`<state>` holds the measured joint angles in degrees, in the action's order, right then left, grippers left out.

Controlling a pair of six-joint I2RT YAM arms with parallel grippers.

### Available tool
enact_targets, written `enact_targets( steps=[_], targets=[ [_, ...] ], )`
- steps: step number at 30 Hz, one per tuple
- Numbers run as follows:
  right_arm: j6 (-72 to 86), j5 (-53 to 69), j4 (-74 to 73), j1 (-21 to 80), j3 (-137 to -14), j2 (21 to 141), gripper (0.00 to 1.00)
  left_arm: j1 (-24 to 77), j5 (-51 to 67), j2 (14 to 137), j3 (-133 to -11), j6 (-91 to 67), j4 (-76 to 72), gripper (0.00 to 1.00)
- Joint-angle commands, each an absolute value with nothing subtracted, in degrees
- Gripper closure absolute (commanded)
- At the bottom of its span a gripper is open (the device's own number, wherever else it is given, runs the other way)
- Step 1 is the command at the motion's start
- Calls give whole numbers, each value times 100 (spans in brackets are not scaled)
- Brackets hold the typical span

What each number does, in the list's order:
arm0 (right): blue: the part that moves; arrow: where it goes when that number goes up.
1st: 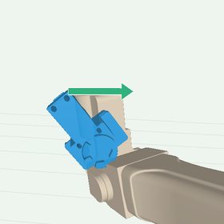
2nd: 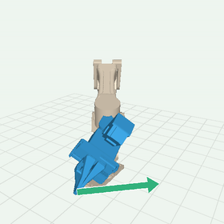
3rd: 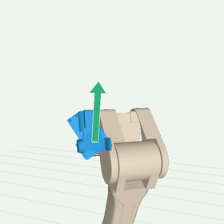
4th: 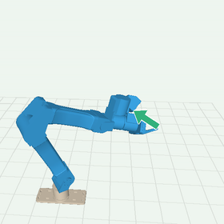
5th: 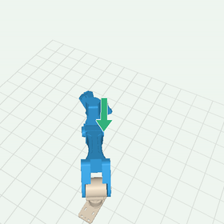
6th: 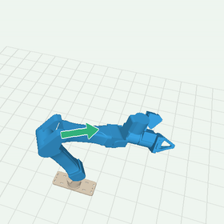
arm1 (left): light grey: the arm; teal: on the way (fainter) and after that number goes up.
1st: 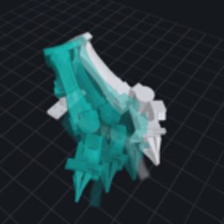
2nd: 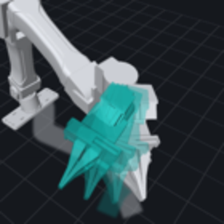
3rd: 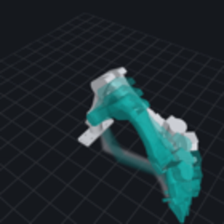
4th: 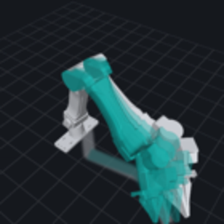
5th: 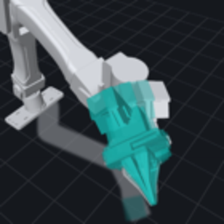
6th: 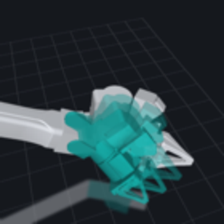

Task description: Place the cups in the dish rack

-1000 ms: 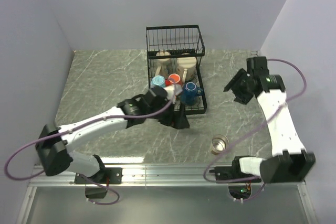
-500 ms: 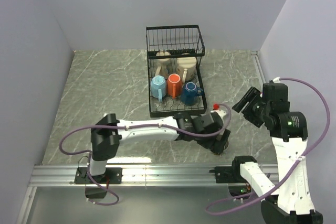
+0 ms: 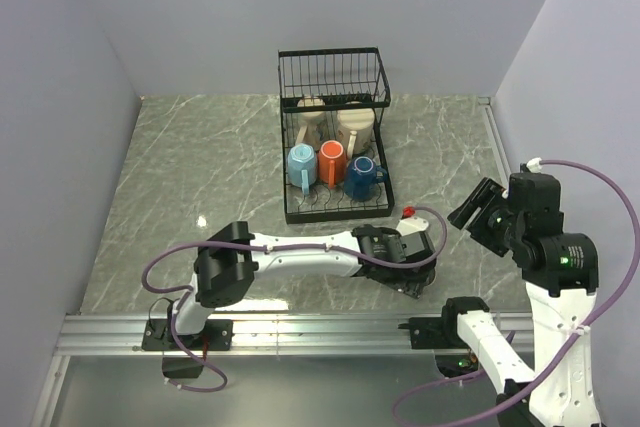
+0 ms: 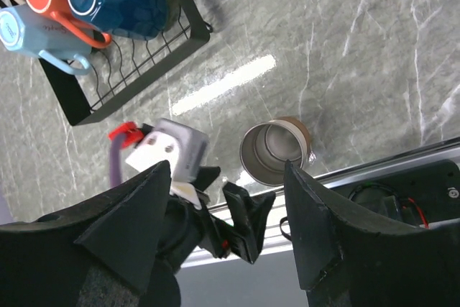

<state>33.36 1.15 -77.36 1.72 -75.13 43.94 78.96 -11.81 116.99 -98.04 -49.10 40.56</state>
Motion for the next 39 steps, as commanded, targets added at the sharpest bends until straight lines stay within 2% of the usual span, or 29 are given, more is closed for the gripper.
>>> enact_targets(
  steps=[1,11,18,21,28,33,36,37,39],
  targets=[
    [3191,62,-7919,150,-7778,4386,29,7875,-1529,11558,-10012,-5115,4070,6],
    [3155,44,-7989,150,-7717,4324,29,7647,-1406,11118,-9606,-5273,3542,10],
    [3129,53,-7928,150,-7664,4377,29,7532,-1310,11276,-9730,-5203,3499,11],
    [3094,18,-7910,150,-7673,4421,29,7480,-1257,11399,-9756,-5186,3506,15],
    [3015,17,-7892,149,-7699,4552,29,7418,-985,12023,-10063,-5063,3507,40],
    [2927,-141,-7954,158,-7787,4605,29,7357,-826,12155,-10028,-5071,3349,48],
    [2909,-123,-7945,149,-7770,4623,29,7304,-677,12173,-9923,-5106,3217,67],
    [2909,-114,-7937,149,-7770,4623,29,7286,-642,12147,-9897,-5115,3199,82],
    [2900,-105,-7928,149,-7796,4667,29,7207,-703,12050,-9844,-5080,3199,99]
  ],
)
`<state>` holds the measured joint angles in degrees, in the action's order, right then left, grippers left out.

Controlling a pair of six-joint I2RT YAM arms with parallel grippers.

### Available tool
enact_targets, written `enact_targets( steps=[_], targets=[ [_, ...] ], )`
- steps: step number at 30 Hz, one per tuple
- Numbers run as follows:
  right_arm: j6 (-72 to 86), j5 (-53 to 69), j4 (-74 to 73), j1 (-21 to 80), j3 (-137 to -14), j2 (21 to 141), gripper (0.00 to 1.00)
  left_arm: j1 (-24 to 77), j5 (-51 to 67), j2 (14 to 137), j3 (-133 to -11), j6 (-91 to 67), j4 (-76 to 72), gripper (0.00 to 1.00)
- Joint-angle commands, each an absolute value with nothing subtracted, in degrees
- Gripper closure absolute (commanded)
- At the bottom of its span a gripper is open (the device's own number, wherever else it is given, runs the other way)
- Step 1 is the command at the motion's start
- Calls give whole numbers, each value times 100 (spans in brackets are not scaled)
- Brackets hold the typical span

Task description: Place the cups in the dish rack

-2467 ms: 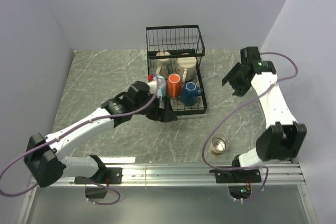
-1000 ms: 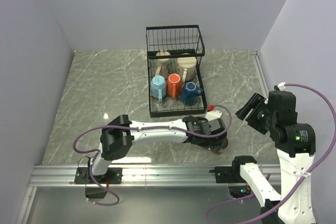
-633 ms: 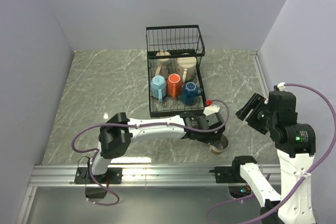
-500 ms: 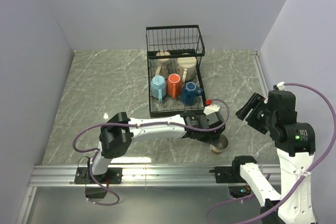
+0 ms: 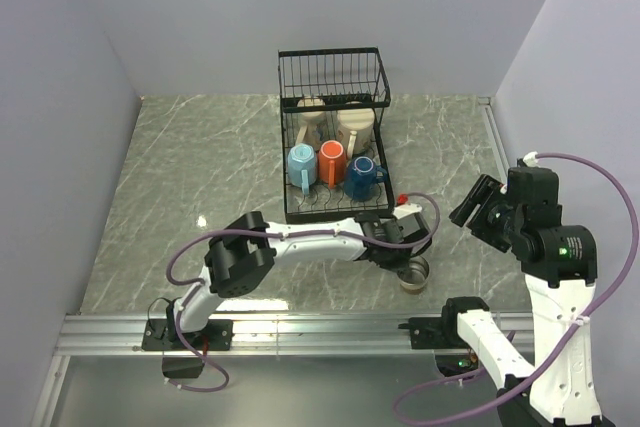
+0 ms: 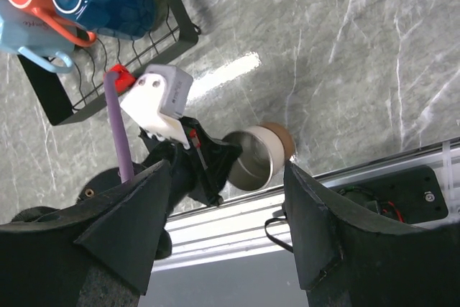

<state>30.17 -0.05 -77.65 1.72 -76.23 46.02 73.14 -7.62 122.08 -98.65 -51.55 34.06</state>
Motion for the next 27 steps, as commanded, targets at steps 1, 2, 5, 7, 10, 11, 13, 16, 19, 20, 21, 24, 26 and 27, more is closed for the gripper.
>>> enact_targets(
  steps=[1,2,5,7,10,11,13,16,19,20,21,24,26,27],
  targets=[
    [2883,-88,-7928,158,-7813,4684,29,7164,-773,11824,-9696,-5089,3191,100],
    [2883,-18,-7910,150,-7848,4702,29,7015,-765,11656,-9538,-5098,3121,100],
    [2874,350,-7761,158,-8041,4755,29,6577,-346,10690,-8450,-5220,2411,100],
    [2961,912,-7550,149,-8103,4816,27,6347,-54,9710,-7264,-5282,1370,100],
    [3180,2071,-7077,149,-7981,4922,24,5934,745,8435,-5962,-5414,50,100],
    [3277,2483,-6666,149,-7772,4931,23,5767,973,8150,-5724,-5458,-261,100],
    [3707,3635,-6094,149,-7446,4861,22,5608,1606,7438,-5196,-5528,-1015,100],
    [4592,4636,-4759,158,-6482,4615,20,5240,2293,6699,-4589,-6088,-2183,100],
    [5587,5280,-3326,167,-5908,4334,18,5072,2575,6189,-4071,-6712,-2976,100],
    [5799,5361,-2809,158,-5628,4220,17,4993,2619,6101,-3948,-6863,-3475,100],
    [6114,5422,-2621,158,-5529,4184,16,4966,2628,5960,-3720,-6995,-3733,100],
    [6519,5589,-2076,176,-5335,4096,15,4940,2549,5801,-3446,-7286,-4182,100],
    [6766,5730,-1629,176,-5230,4034,14,4939,2479,5783,-3192,-7549,-4594,100],
    [6994,5791,-1522,219,-5186,4034,14,4948,2435,5809,-3121,-7637,-5032,100]
  ],
)
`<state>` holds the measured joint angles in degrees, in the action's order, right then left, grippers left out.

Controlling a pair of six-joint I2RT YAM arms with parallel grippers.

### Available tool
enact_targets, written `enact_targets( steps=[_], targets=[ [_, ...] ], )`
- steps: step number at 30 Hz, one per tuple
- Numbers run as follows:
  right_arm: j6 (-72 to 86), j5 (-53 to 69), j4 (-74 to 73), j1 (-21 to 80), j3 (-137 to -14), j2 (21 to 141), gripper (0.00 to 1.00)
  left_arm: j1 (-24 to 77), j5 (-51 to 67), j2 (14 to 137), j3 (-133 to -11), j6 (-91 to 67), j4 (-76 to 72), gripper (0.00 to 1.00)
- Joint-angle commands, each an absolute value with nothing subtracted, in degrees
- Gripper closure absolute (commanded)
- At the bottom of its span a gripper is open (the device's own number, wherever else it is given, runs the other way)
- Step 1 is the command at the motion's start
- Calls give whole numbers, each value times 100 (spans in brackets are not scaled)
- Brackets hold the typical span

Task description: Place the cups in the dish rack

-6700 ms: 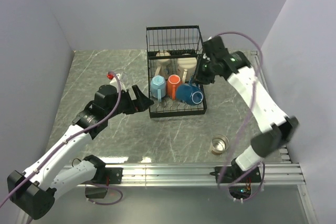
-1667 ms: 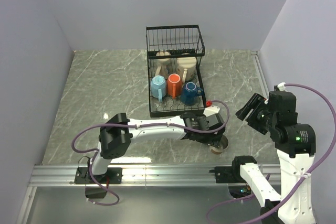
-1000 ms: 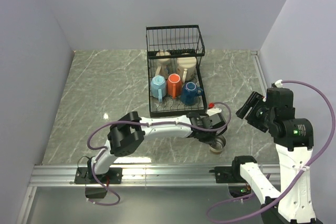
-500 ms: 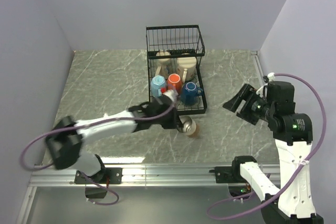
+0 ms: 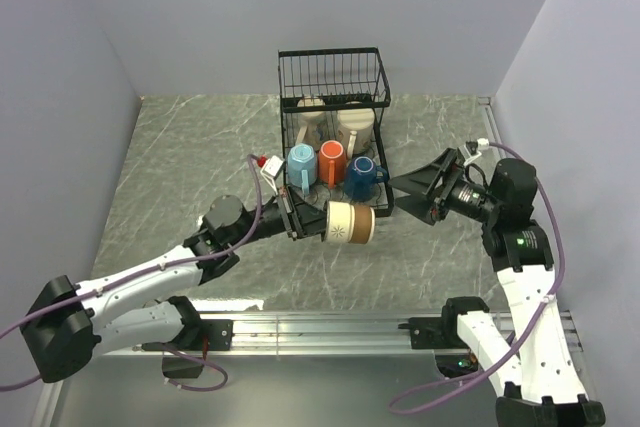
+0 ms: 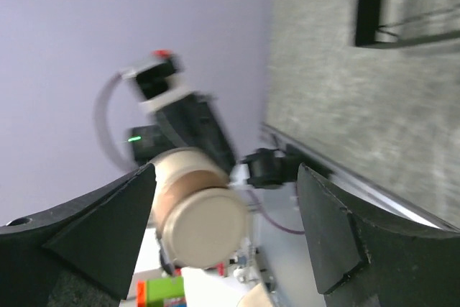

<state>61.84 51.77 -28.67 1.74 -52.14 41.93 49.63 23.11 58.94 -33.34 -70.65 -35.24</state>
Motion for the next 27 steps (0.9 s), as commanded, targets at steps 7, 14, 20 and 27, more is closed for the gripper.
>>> enact_targets(
  steps=[7,14,20,27],
  targets=[
    [7435,5704,-1020,562,-5001,3964,12,4913,2048,6248,-2655,-8471,-6913,100],
    [7295,4923,-1204,1711,-5273,4218,12,4896,2110,6732,-2786,-8631,-7409,100],
    [7321,4711,-1082,2135,-5256,4289,12,4887,2188,7022,-2979,-8640,-7461,100],
    [7409,4650,-941,2390,-5291,4386,11,4887,2215,7260,-3103,-8657,-7523,100]
  ],
)
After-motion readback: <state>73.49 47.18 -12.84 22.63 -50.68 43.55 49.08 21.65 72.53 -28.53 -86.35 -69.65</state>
